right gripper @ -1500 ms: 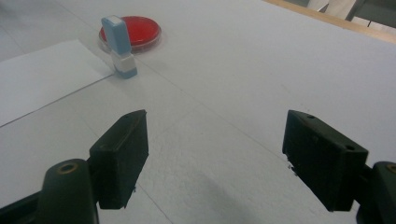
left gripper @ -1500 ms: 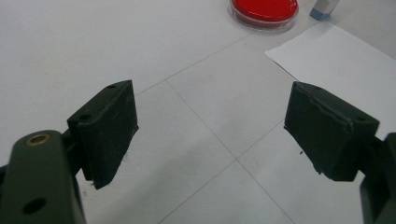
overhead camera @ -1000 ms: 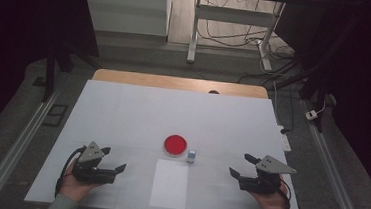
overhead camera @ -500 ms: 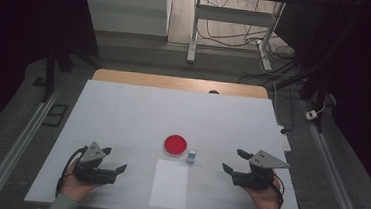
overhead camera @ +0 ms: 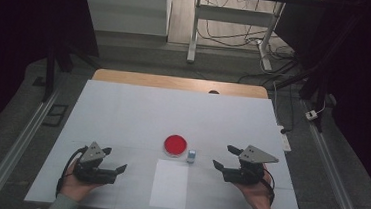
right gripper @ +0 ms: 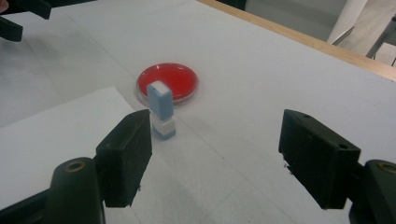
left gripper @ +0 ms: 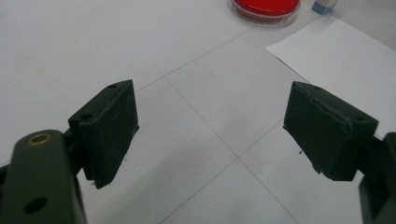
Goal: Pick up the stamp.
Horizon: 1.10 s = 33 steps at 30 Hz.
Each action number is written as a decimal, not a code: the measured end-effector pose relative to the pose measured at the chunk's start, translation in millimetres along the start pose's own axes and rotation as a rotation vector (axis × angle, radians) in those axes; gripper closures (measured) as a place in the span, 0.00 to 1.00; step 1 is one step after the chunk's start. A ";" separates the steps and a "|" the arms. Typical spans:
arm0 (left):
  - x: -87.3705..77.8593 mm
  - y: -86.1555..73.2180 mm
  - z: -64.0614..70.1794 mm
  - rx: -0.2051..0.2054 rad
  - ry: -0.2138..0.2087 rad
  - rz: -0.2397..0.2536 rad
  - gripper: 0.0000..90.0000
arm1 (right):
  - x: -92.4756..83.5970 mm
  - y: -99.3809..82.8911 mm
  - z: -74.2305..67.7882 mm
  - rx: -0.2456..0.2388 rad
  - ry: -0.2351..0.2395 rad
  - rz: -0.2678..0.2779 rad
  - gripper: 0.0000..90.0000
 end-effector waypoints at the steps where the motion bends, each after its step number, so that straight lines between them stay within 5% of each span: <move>1: -0.1 0.0 0.0 0.000 0.000 0.000 0.20 | 0.9 0.9 -0.9 0.002 0.000 0.000 0.28; 33: 1.1 -0.2 -1.0 0.001 0.001 -0.005 0.20 | 34.8 33.2 -26.0 -0.056 0.080 0.004 0.30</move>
Point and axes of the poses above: each handheld gripper's, and its own axes: x roughly forward along the jaws, y roughly out of its top, z roughly to its right, the point moved 2 cm from there along x, roughly forward along the jaws, and after that the axes turned 8 degrees about -z, right-handed, at the moved point
